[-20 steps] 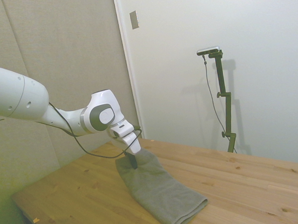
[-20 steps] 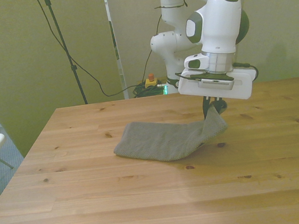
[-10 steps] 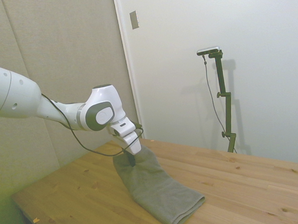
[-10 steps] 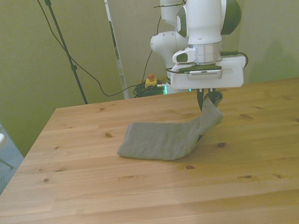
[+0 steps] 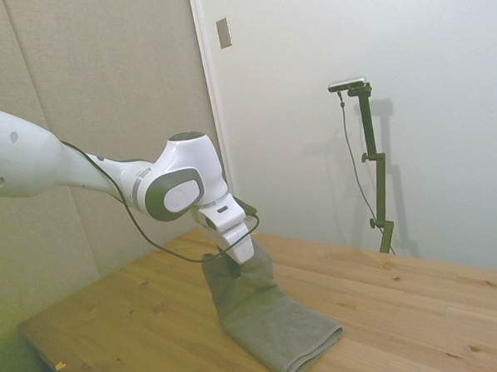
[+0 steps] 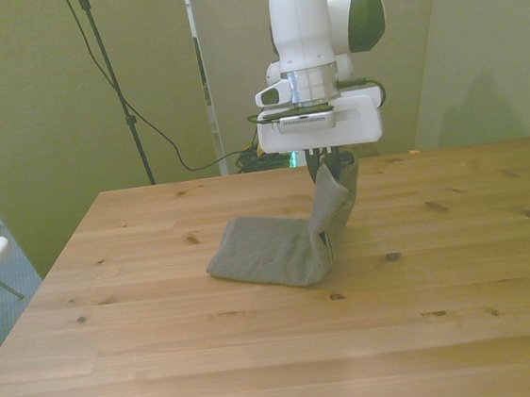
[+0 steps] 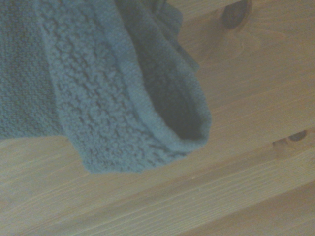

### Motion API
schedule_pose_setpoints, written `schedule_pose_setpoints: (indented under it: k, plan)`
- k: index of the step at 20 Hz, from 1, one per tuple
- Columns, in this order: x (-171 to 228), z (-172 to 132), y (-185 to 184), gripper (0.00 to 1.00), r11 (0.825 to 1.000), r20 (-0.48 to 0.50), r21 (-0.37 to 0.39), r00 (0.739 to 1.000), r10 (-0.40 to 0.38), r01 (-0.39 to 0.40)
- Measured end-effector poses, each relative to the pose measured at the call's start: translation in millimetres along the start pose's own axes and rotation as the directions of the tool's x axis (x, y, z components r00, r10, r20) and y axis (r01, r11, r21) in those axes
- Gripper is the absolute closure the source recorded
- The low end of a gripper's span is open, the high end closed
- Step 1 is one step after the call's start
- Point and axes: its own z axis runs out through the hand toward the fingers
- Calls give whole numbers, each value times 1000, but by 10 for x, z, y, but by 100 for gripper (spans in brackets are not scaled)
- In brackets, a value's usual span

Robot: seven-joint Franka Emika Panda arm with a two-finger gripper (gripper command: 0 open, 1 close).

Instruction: Fold the towel

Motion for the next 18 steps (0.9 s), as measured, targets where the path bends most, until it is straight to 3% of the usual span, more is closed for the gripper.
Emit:
schedule_pose_setpoints:
  k: [10,18]
  plan:
    - [245,-251,192,100,997,13,64,999,34,-35]
    - [495,-178,590,100,989,64,134,996,61,-69]
